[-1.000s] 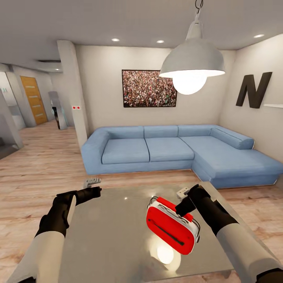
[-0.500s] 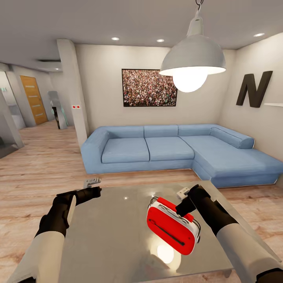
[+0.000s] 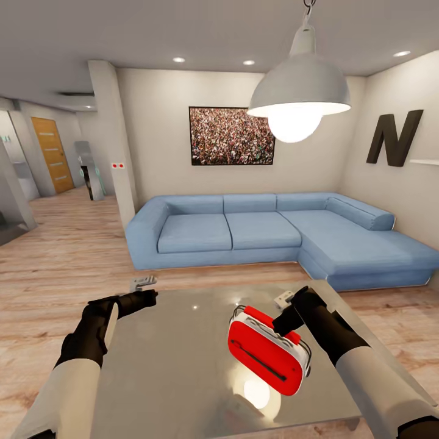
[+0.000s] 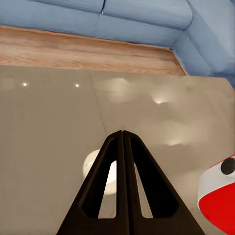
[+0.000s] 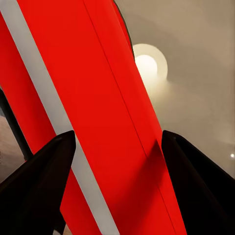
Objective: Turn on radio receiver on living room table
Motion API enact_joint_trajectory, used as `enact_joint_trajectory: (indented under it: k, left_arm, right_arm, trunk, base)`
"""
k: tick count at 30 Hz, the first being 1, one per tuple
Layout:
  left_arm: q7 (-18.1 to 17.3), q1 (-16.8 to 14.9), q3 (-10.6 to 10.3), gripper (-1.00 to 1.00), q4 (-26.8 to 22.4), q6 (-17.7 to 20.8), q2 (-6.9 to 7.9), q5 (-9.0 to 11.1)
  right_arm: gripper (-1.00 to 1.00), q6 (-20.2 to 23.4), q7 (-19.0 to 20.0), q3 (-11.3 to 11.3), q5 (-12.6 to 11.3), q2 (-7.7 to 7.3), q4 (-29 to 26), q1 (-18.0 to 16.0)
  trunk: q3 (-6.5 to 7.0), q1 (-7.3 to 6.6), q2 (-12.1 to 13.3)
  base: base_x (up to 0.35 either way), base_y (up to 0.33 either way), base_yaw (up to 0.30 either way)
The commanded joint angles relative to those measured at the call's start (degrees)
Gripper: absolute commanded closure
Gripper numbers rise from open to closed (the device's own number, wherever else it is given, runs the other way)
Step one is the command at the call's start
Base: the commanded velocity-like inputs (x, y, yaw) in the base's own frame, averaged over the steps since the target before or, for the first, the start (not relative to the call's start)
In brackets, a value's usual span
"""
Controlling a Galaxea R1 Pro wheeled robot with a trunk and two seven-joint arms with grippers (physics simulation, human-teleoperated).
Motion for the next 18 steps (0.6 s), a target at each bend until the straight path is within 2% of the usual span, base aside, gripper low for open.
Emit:
enact_joint_trajectory:
  k: [1,18]
  left_arm:
    - [0.0,0.0,0.0,1.00,0.0,0.0,-0.01,0.0]
    - [0.0,0.0,0.0,1.00,0.0,0.0,-0.02,0.0]
  right_arm:
    - [1.00,0.0,0.1,0.0,-0.2,0.00,0.0,0.0]
    - [1.00,0.1,-0.2,0.0,-0.1,0.00,0.1,0.0]
  trunk:
    - [-0.18,0.22,-0.4]
    - [-3.23,3.96,-7.2]
  base:
    - [0.000,0.000,0.000]
    - [0.000,0.000,0.000]
